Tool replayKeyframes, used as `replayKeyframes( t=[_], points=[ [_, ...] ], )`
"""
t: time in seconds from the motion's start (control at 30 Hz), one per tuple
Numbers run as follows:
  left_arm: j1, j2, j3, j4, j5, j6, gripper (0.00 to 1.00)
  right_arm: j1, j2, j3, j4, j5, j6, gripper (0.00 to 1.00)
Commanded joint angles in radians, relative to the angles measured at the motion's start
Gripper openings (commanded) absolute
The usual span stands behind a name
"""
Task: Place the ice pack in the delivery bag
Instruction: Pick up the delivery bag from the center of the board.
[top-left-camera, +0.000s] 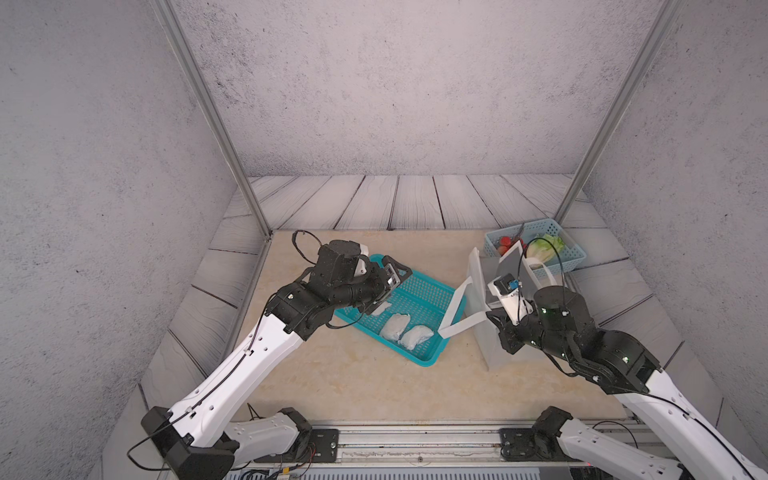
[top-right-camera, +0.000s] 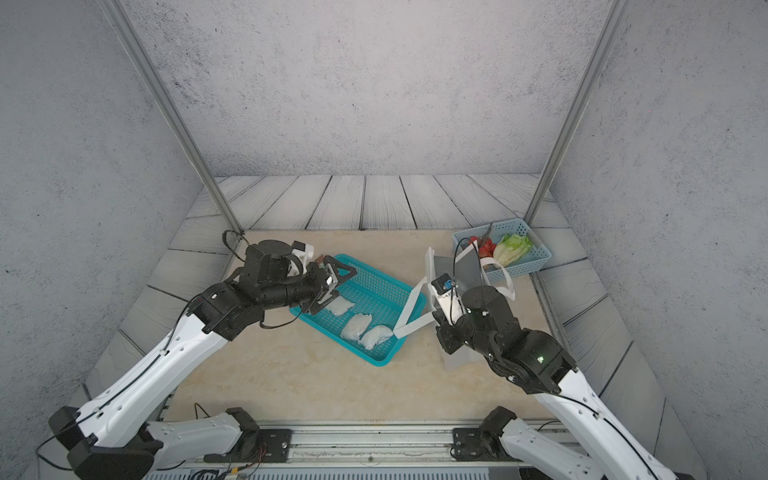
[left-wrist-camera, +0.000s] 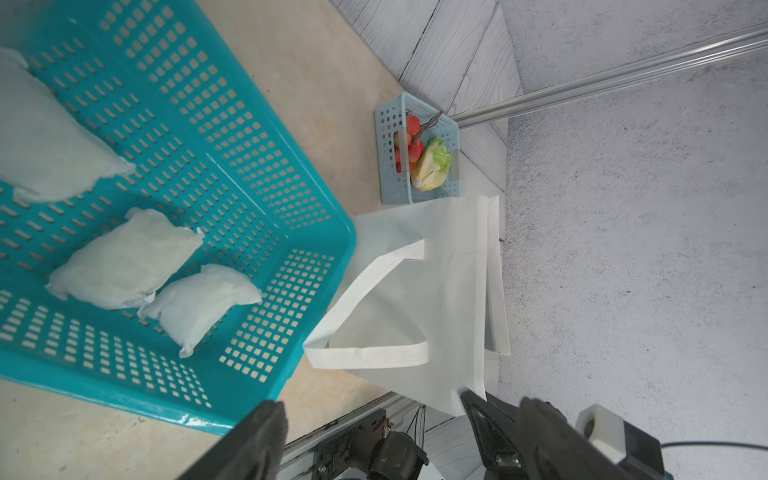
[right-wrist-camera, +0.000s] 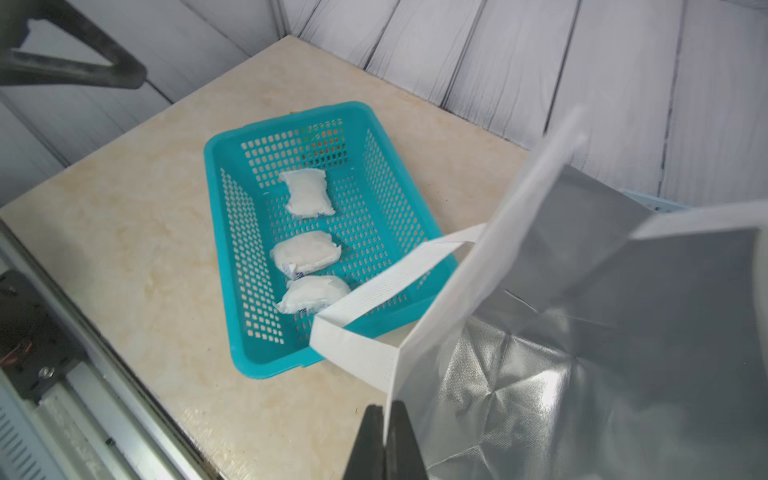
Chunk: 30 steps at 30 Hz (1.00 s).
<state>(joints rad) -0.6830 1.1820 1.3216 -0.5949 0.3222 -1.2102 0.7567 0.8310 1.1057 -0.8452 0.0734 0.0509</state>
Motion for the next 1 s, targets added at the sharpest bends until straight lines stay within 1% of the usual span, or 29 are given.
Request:
replayKeyframes(
  t=[0.0, 0.13, 0.27, 0.43, 0.57, 0.7, 0.83, 0.93, 0.97],
  points=[
    [-0.019, 0.010, -0.010, -0.013, 0.017, -0.027, 0.93, 0.092, 0.023, -0.019, -0.022, 0.109, 0.003, 0.08],
    [-0.051, 0.056, -0.009, 0.007, 0.011, -0.030, 0.93, 0.194, 0.024, -0.077, 0.039, 0.151, 0.047, 0.09],
    [-0.087, 0.127, 0.018, 0.028, 0.000, -0.012, 0.93, 0.241, 0.046, -0.112, 0.079, 0.154, 0.067, 0.10],
    [-0.130, 0.233, 0.046, 0.062, 0.018, -0.013, 0.92, 0.250, 0.063, -0.126, 0.119, 0.157, 0.058, 0.10],
    [-0.152, 0.332, 0.111, 0.087, 0.023, 0.001, 0.92, 0.251, 0.065, -0.129, 0.124, 0.157, 0.048, 0.10],
    [-0.163, 0.427, 0.160, 0.146, 0.049, -0.004, 0.91, 0.251, 0.057, -0.139, 0.135, 0.149, 0.039, 0.11],
    [-0.182, 0.492, 0.191, 0.169, 0.070, -0.005, 0.85, 0.250, 0.061, -0.136, 0.127, 0.143, 0.036, 0.11],
    [-0.189, 0.536, 0.185, 0.169, 0.091, -0.021, 0.68, 0.250, 0.054, -0.131, 0.127, 0.143, 0.033, 0.12],
    [-0.190, 0.550, 0.181, 0.176, 0.103, -0.024, 0.61, 0.251, 0.051, -0.131, 0.126, 0.142, 0.032, 0.12]
  ],
)
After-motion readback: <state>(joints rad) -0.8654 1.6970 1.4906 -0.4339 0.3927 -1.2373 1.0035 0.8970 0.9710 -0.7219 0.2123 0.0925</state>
